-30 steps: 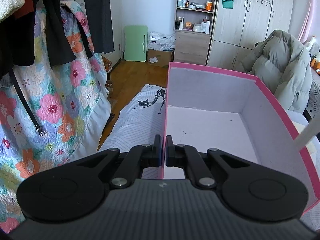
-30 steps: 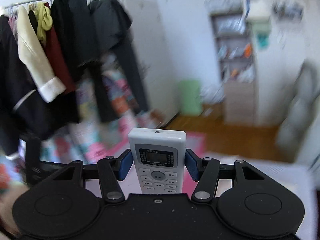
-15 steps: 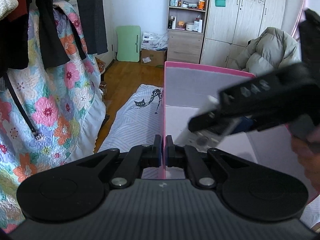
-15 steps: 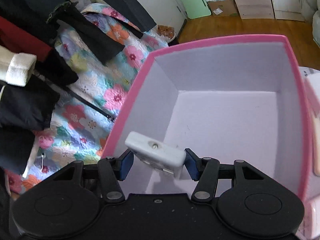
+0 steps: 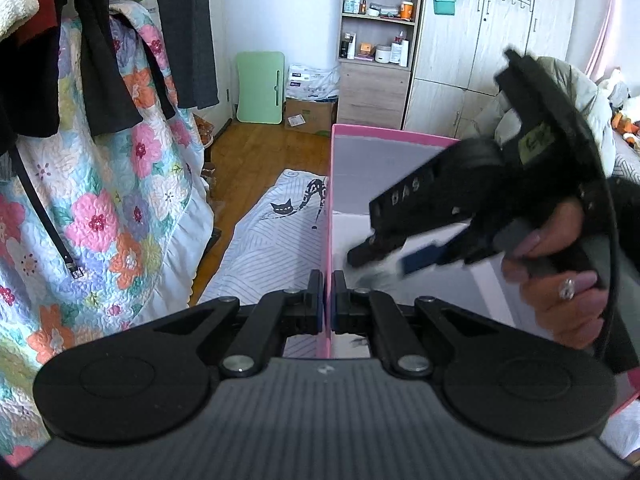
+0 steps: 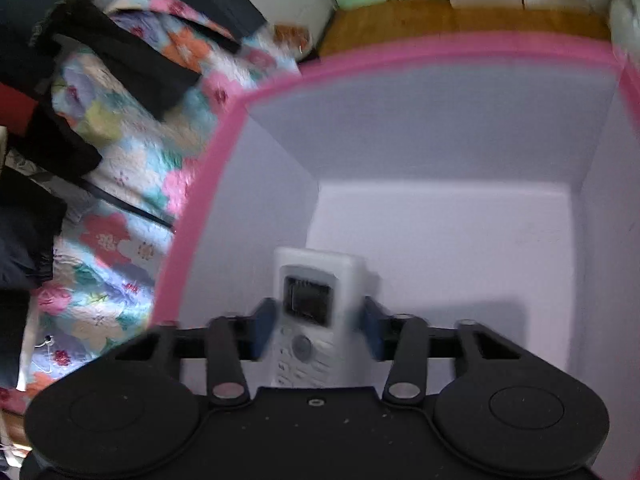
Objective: Organize rigid objects
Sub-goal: 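Carry the TCL remote into the pink box and release it with the right gripper, then grasp the cream remote on the table with the right gripper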
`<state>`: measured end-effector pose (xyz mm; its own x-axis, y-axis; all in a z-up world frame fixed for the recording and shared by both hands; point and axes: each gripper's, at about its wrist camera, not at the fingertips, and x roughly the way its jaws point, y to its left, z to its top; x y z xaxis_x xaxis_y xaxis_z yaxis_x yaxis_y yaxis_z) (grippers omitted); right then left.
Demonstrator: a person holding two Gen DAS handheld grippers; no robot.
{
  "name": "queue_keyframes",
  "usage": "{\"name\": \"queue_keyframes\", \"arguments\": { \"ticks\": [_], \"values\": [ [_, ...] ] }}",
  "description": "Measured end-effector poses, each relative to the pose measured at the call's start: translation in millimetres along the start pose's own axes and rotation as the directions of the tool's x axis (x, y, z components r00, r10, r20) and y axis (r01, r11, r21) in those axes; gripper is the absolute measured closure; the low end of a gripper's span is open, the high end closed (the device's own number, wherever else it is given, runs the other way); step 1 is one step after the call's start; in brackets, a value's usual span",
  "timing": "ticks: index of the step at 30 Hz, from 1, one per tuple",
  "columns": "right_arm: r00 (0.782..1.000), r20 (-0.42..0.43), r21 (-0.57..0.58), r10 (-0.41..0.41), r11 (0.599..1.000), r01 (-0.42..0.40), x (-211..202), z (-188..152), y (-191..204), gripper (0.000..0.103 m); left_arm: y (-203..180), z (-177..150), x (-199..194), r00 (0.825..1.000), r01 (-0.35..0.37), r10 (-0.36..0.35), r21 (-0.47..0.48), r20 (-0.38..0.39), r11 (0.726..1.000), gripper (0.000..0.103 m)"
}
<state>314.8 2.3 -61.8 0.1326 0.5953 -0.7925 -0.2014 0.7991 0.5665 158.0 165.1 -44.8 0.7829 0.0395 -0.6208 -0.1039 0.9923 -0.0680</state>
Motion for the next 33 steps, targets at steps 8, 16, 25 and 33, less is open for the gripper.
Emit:
{"name": "queue_keyframes", "arguments": {
  "ticks": [8,16,25,33],
  "values": [
    [0.979,0.181,-0.162,0.090,0.985,-0.060,-100,-25,16,0.055,-6,1,1,0.999,-0.037,0.037,0.019,0.013,0.999,0.101],
    [0.918,0.376,-0.227,-0.125,0.948,0.222,-211,-60,-44,0.055,-10,1,2,0.998,-0.063,0.062,0.023,0.026,0.998,0.100],
    [0.821,0.466,-0.374,-0.329,0.768,0.520,-209,-64,-116,0.054,-7,1,2,0.998,-0.058,0.058,0.000,0.025,0.998,0.100],
    [0.824,0.361,-0.521,-0.437,0.639,0.567,-168,-26,-153,0.042,-9,2,5,0.997,-0.073,0.072,0.034,0.012,0.997,0.100]
  ]
}}
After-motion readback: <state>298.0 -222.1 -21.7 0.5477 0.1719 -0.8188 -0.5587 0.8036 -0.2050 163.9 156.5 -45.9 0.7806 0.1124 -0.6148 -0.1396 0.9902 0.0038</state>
